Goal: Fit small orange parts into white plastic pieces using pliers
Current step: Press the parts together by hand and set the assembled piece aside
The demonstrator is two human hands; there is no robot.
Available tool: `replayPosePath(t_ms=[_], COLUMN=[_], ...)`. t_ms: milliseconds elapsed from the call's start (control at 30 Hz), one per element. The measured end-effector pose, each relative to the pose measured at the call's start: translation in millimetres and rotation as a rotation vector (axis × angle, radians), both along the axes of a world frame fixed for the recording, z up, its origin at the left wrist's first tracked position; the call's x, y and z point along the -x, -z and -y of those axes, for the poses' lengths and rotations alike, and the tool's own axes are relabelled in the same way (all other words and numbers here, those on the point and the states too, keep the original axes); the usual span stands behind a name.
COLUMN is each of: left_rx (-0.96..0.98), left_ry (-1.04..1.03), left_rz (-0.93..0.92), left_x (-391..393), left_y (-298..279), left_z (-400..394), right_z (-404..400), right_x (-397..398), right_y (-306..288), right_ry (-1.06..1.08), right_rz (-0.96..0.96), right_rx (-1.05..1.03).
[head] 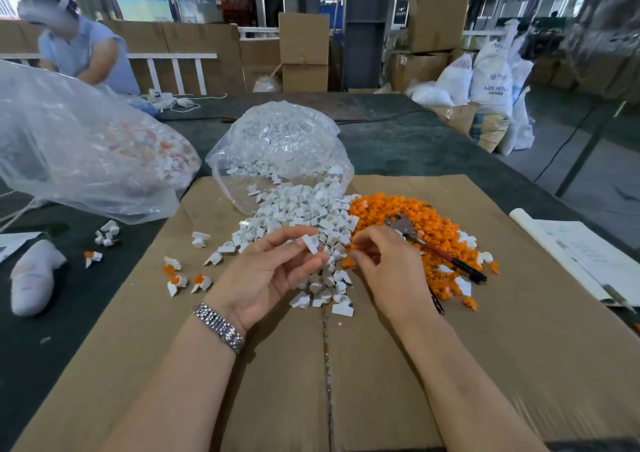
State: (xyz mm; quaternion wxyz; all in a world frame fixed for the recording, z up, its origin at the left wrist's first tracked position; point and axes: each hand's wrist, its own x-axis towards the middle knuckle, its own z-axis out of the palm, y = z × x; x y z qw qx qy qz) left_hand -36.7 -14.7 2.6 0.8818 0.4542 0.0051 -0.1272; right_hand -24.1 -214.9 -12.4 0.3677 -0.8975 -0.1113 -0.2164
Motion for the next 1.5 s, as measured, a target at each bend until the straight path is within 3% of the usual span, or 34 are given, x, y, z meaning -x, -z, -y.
replayPosePath(t_ms=[167, 333, 500, 933, 1133, 1500], left_rx=[0.011, -0.041, -0.062, -0.119, -0.121, -0.148], left_ry=[0.063, 0.032, 0.005, -0.049, -0.001, 0.016], left_rz=[-0.019, 0.030, 0.103, 0.159, 0.078, 0.155], left_x=[-1.2, -3.6, -2.8, -2.2, -1.3, -0.9], left_y=[1.1, 2.0, 2.8, 4.1, 0.6, 0.8], left_z=[-0.4, 1.3, 3.2, 2.8, -1.6, -1.9], right_z=[-2.3, -7.4, -18.1, -41.2, -13.7, -8.3], right_x=[5.9, 12.5, 13.4, 17.4, 12.2, 7.6], right_y=[-7.9, -26.7, -43.0, -46.3, -54.4, -32.9], right_ry=[-0.171, -0.266, -0.253, -0.110, -0.381, -0.420], right_rz=[-0.148, -0.164, -0.130, -0.135, -0.327, -0.206], right_rx=[-0.416, -0.629, -0.591, -0.228, -0.251, -0.339])
